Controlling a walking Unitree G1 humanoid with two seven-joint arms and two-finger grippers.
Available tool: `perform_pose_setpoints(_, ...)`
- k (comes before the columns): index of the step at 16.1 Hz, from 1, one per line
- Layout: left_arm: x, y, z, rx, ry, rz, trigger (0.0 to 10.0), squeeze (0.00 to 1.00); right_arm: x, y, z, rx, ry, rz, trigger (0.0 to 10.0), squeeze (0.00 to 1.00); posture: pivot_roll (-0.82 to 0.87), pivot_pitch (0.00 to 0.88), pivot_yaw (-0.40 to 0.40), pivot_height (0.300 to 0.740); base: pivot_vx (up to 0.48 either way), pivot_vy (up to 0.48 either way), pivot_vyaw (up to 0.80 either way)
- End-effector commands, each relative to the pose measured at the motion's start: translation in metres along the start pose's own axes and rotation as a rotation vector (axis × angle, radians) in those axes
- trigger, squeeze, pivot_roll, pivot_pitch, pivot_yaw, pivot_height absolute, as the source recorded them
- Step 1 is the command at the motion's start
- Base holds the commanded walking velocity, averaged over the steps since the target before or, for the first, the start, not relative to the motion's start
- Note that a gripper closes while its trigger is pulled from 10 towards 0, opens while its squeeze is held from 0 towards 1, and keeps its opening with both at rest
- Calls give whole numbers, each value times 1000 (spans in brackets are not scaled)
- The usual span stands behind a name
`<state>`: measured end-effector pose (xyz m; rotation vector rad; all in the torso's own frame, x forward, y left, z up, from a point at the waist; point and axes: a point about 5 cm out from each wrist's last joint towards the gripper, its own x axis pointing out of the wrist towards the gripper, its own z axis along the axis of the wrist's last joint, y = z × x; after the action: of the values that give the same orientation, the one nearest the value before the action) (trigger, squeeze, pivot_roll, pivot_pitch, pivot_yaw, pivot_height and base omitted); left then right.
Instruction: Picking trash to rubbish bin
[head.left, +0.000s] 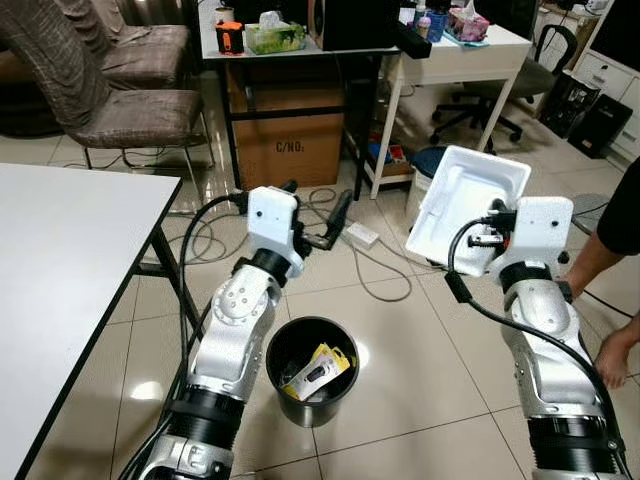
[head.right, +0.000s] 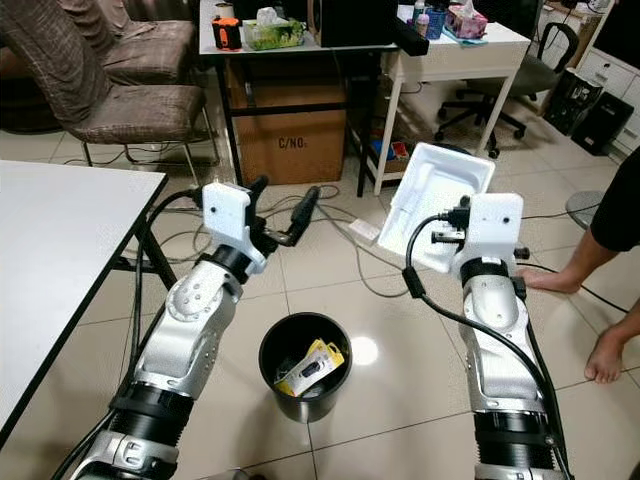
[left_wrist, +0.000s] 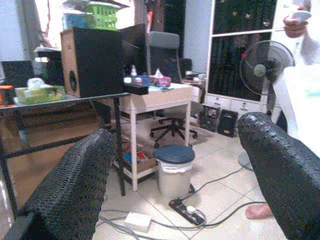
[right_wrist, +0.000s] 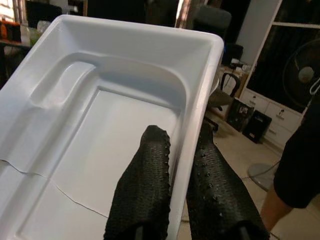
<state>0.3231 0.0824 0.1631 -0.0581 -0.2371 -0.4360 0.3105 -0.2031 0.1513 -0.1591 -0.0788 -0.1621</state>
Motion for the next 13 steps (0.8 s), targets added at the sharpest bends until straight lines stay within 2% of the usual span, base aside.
perform_pose_setpoints(1,-1,3,-2,-6,7,18,10000,0,2,-2,0,8,-9,-9,10000,0,-37,0,-22,740,0,0,0)
perform_pose_setpoints(3,0,4,-2,3,9,16,10000,0,4,5,4,19,-32,-6,10000,0,-44,0,-9,740,0,0,0)
perform_pose_setpoints(7,-5,6,-8,14,36,2,10000,0,-5,15,-1,19,-34,21,10000,0,-65,0,4,740,0,0,0)
perform_pose_setpoints(13,-15,14,-18,43,100,-4,10000,0,-20,25,-8,73,-9,5,10000,0,-103,99,85,740,0,0,0)
